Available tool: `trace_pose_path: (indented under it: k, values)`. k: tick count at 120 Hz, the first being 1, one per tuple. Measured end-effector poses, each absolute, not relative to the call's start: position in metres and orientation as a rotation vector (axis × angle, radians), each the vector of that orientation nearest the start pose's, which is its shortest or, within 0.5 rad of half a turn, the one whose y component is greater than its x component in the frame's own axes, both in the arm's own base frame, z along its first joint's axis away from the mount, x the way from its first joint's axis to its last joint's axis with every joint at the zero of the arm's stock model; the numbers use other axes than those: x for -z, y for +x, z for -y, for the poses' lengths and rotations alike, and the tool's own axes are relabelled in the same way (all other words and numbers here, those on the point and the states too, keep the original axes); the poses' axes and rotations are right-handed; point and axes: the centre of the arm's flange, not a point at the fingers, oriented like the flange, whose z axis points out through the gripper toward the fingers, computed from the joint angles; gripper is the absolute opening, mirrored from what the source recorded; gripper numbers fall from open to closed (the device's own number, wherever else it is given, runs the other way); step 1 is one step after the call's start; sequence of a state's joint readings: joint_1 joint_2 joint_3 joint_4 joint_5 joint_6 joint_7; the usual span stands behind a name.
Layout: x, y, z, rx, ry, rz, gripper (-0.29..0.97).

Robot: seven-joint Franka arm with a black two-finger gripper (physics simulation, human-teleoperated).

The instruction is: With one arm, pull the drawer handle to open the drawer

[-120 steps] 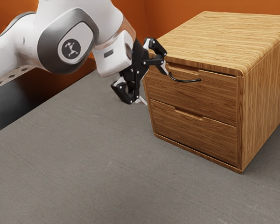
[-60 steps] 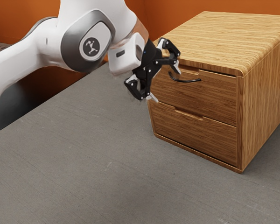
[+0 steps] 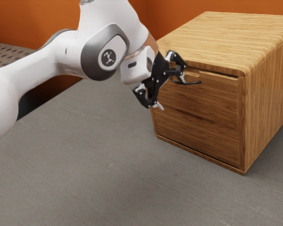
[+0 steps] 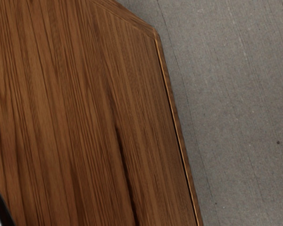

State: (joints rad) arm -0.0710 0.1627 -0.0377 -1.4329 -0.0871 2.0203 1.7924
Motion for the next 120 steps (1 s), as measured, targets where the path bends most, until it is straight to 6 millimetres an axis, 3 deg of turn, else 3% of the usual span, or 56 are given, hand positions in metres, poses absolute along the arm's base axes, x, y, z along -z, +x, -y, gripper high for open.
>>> trace_pose_path:
  k: [15,32,54,78,87,113,120]
  values:
    - [-0.643,0.638,0.071,0.507,-1.682,-2.291,0.68]
    - [-0.654,0.623,0.056,0.523,-1.719,-2.234,0.63]
    - [-0.638,0.621,0.055,0.514,-1.778,-2.214,0.75]
    - [-0.642,0.601,0.056,0.522,-1.812,-2.189,0.66]
    - [-0.635,0.603,0.056,0.516,-1.829,-2.189,0.78]
    - [-0.631,0.604,0.058,0.518,-1.859,-2.177,0.84]
    - [-0.631,0.604,0.059,0.519,-1.862,-2.177,0.75]
